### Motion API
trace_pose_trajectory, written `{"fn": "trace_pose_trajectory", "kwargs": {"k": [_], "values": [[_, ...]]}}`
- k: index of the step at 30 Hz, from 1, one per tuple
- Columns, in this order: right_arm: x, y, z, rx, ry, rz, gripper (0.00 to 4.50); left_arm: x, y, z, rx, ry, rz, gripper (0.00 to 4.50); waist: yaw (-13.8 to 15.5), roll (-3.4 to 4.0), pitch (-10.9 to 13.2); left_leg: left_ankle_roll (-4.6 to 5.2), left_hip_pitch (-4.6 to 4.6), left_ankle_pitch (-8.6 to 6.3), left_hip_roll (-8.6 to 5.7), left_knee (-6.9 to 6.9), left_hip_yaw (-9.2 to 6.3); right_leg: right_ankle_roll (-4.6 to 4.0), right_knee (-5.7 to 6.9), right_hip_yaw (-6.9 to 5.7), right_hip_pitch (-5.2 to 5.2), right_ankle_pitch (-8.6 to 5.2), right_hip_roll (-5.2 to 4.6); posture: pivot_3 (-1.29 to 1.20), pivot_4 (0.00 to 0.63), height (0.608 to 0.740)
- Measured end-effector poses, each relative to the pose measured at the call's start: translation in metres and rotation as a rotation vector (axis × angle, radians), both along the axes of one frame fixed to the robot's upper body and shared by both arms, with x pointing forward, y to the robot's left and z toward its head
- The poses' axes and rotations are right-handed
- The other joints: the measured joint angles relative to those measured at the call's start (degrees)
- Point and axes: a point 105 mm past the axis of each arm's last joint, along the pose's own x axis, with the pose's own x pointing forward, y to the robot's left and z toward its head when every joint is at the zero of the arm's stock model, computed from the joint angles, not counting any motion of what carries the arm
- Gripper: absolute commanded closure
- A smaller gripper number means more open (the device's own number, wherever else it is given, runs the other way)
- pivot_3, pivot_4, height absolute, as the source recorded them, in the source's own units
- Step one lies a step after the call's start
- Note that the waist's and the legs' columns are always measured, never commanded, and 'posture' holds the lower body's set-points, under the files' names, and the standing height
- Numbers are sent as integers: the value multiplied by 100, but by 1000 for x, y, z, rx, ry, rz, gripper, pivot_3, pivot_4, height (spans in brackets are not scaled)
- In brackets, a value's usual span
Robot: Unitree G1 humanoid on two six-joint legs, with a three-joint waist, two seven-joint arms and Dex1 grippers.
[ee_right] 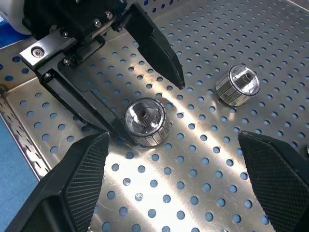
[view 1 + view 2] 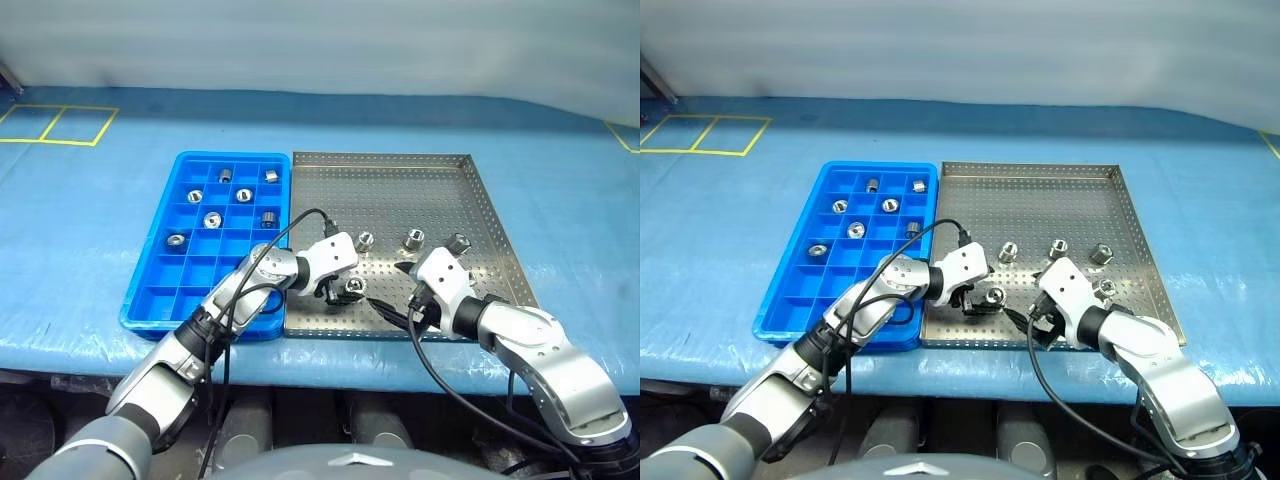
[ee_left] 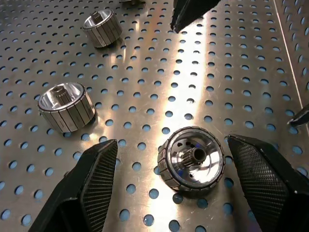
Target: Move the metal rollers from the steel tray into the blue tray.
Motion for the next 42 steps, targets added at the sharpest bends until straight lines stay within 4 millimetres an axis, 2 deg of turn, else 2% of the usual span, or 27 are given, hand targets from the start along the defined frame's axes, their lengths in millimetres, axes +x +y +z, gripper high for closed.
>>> {"fn": "trace_pose_trajectory", "kwargs": {"k": [3,6,18,19,30,33,42], "values": [[1,0,0,-1,-4,-5,0,0,-1,-2,5,2,2,1163,4,0,0,0,0,0,0,0,0,0,0,0,1,0,0,24,150,740],[1,0,1,0,-10,-2,0,-2,-3,-3,-2,11,-3,2120,4,0,0,0,0,0,0,0,0,1,0,0,0,0,-1,24,150,740],[5,5,-1,18,-23,12,0,-4,-3,-3,-23,34,-6,2120,16,0,0,0,1,0,-1,1,0,1,2,1,1,1,-1,45,150,740],[5,4,-2,17,-21,10,0,-4,-3,-3,-25,35,-5,2478,17,0,0,0,1,0,-1,1,0,1,2,1,1,1,0,45,150,740],[6,4,-4,9,-18,14,0,-5,-4,-4,-34,33,-9,2478,21,1,0,0,2,0,0,1,0,2,4,1,1,1,1,44,150,740],[6,4,-4,9,-18,15,0,-7,-6,-4,-42,38,-11,2770,25,0,0,0,1,0,0,1,0,2,3,1,1,1,1,44,150,740],[10,6,-4,14,-14,28,0,-2,2,-1,-53,29,18,2774,33,1,0,0,3,0,1,2,-1,2,5,1,2,1,2,73,150,740]]}}
